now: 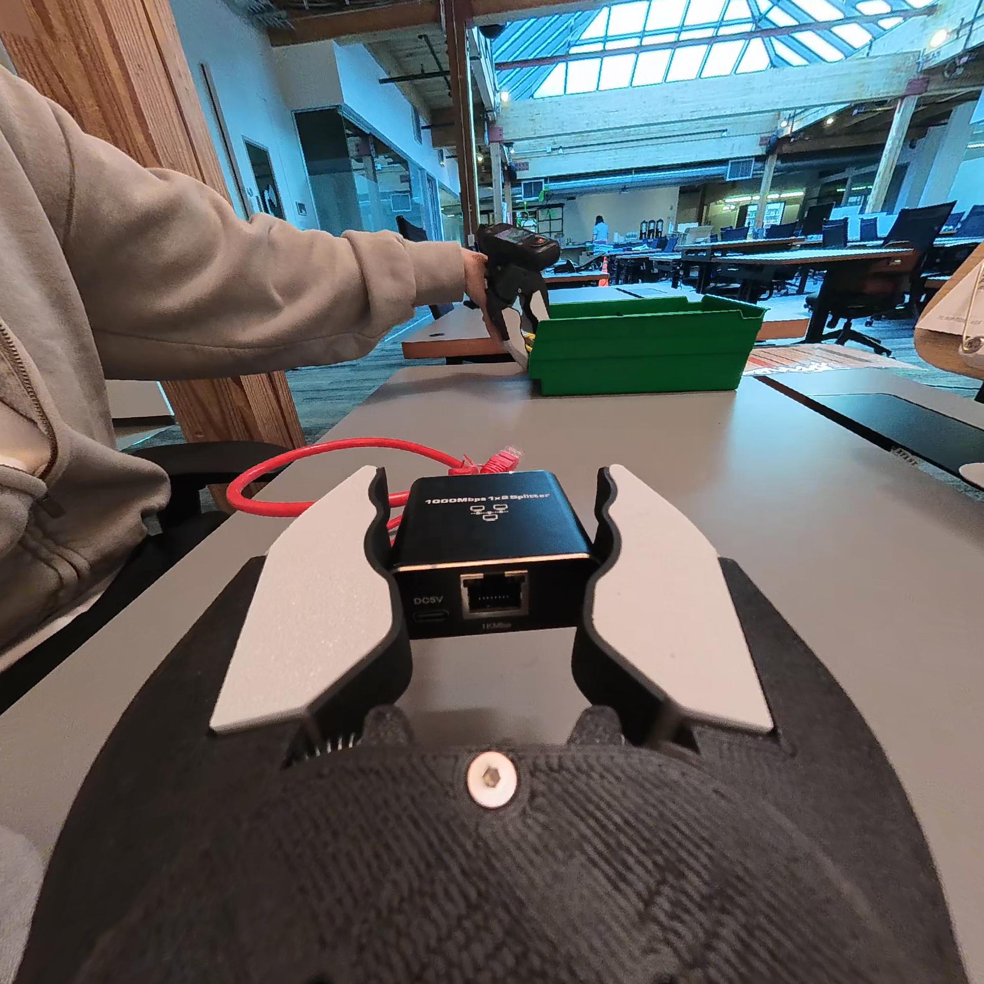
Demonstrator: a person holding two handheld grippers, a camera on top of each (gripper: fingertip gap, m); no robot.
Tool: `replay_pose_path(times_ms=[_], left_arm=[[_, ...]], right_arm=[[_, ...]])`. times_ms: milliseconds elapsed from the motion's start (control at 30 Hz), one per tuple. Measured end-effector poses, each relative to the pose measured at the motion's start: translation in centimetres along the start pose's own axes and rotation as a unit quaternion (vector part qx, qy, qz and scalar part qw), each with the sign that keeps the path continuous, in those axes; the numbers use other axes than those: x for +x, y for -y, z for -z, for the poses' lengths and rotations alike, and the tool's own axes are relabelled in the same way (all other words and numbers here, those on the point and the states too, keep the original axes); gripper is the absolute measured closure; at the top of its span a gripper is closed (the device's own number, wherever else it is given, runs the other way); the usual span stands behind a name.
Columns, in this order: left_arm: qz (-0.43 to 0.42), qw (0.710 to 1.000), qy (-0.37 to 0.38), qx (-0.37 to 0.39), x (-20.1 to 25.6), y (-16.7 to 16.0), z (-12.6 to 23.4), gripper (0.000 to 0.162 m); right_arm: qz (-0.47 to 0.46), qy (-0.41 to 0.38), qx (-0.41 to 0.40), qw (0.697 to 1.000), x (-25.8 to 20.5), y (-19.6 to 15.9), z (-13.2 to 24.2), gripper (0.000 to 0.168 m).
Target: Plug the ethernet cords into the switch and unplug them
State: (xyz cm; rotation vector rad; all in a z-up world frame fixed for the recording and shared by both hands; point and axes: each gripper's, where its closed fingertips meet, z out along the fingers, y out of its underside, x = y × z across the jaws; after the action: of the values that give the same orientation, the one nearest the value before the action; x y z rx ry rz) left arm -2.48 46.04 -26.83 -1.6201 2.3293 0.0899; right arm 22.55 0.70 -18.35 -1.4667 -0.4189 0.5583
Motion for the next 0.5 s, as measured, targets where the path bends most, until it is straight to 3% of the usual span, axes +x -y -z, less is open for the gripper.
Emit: replay_pose_path(times_ms=[300,500], left_arm=[[-0.026,0.999,0.015,-0.024,-0.2,-0.3,0.9,0.134],[-0.027,0.999,0.029,-0.030,-0.6,0.0,2.5,0.157]], right_arm=[[0.001,0.001,-0.003,1.000,0.0,-0.1,-0.1,0.093],[0.001,0.001,-0.001,1.000,0.0,0.0,0.0,0.093]])
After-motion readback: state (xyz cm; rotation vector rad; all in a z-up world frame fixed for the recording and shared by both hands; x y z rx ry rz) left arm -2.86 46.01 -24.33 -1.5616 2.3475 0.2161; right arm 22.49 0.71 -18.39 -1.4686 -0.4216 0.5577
